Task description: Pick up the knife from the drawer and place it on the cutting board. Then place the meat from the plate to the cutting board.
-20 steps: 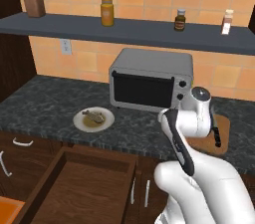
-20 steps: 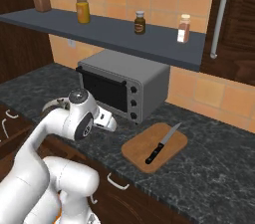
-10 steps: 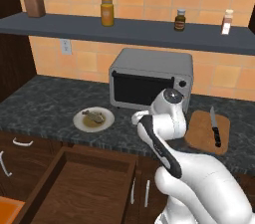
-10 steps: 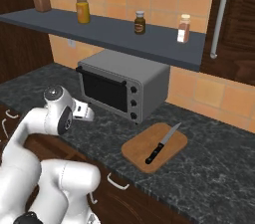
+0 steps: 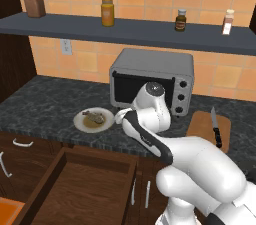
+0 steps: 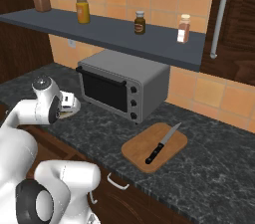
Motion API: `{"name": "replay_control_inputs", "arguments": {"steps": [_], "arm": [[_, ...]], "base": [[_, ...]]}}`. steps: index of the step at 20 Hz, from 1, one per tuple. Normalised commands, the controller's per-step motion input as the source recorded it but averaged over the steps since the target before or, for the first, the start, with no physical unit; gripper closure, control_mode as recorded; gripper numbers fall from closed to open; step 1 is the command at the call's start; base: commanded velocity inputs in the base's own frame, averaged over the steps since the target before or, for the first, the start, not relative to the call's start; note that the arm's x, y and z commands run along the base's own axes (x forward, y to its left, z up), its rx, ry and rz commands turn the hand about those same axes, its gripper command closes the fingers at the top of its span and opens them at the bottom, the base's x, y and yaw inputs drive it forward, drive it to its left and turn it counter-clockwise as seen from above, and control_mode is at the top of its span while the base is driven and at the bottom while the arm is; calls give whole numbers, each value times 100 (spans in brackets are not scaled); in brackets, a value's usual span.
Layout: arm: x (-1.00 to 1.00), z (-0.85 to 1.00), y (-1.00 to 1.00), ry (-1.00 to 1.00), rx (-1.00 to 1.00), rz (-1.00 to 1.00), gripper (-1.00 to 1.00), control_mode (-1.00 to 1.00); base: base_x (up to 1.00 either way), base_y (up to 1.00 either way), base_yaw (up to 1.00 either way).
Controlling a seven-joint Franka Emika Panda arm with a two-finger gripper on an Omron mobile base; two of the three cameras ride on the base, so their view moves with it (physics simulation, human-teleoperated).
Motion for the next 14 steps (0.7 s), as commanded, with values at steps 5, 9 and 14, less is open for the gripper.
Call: {"name": "replay_control_inputs", "arguments": {"steps": [5, 9, 14], "arm": [[43, 0, 44, 5, -5, 1, -100, -100], [40, 0, 47, 0, -5, 0, -100, -100], [32, 0, 47, 4, -5, 1, -100, -100]], "base": [[0, 0, 0], [0, 0, 0], [0, 0, 0]]}}
